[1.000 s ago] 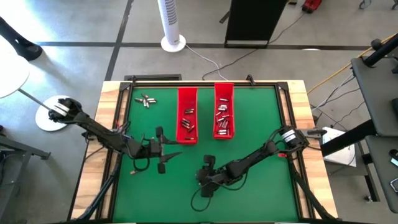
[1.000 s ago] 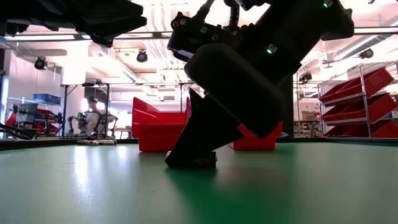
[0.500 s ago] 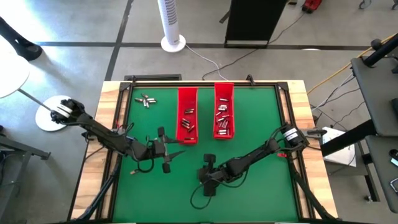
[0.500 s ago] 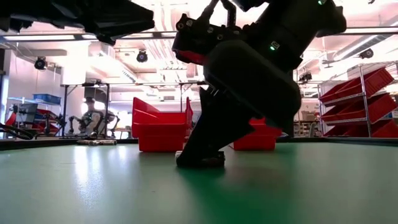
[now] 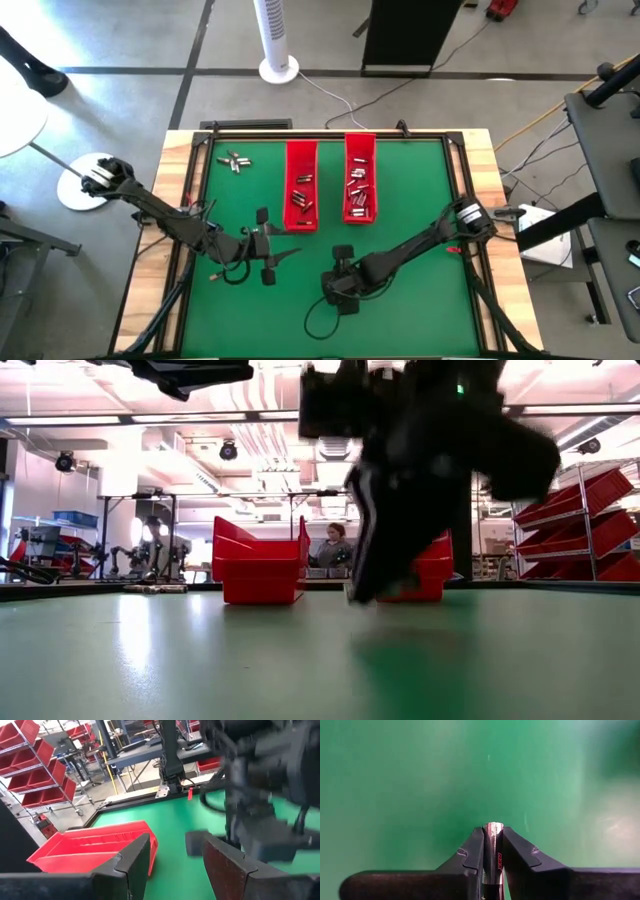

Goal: Sort batteries
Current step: Put the silver battery into the right red bin

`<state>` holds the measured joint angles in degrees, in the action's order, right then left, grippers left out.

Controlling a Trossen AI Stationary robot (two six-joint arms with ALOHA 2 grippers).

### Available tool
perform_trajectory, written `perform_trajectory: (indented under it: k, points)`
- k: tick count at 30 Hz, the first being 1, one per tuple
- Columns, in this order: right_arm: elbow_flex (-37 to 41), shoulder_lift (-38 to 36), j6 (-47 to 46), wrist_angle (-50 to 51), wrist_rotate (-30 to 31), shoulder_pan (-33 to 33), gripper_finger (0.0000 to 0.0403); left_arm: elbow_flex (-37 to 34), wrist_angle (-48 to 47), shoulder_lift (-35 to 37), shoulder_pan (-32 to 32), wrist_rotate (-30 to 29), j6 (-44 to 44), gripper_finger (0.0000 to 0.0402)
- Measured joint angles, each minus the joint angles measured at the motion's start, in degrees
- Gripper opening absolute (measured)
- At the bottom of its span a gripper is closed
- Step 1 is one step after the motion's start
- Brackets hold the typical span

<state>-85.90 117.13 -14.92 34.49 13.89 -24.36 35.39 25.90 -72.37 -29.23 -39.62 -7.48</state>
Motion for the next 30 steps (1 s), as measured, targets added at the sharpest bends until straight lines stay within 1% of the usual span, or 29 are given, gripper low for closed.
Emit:
perform_trajectory:
  k: [3, 7, 19, 21, 25, 30]
  points:
    - [-0.73, -2.07, 0.00, 3.34, 0.29, 0.00, 0.0040, 0.38, -0.54, 0.05, 0.00, -0.02, -0.16, 0.0161]
    - [-0.71, -3.17, -0.76, 4.94, 0.53, 0.00, 0.0043, 0.37, -0.71, 0.08, 0.00, -0.04, -0.15, 0.0161]
    - [-0.75, -4.55, -1.07, 4.93, 1.19, 0.00, 0.0042, 0.25, -0.69, 0.10, 0.00, -0.29, -0.14, 0.0161]
    - [-0.75, -5.21, -1.05, 5.54, 2.13, 0.00, 0.0040, 0.25, -0.69, 0.10, 0.00, -0.30, -0.14, 0.0161]
    - [-0.77, -8.87, -0.30, 7.69, 5.62, 0.64, 0.0042, 0.23, -0.67, 0.10, 0.00, -0.32, -0.14, 0.0161]
    - [-0.80, -13.68, 1.96, 11.57, 7.21, 3.20, 0.0041, 0.16, -0.71, 0.10, 0.00, -0.32, 0.01, 0.0161]
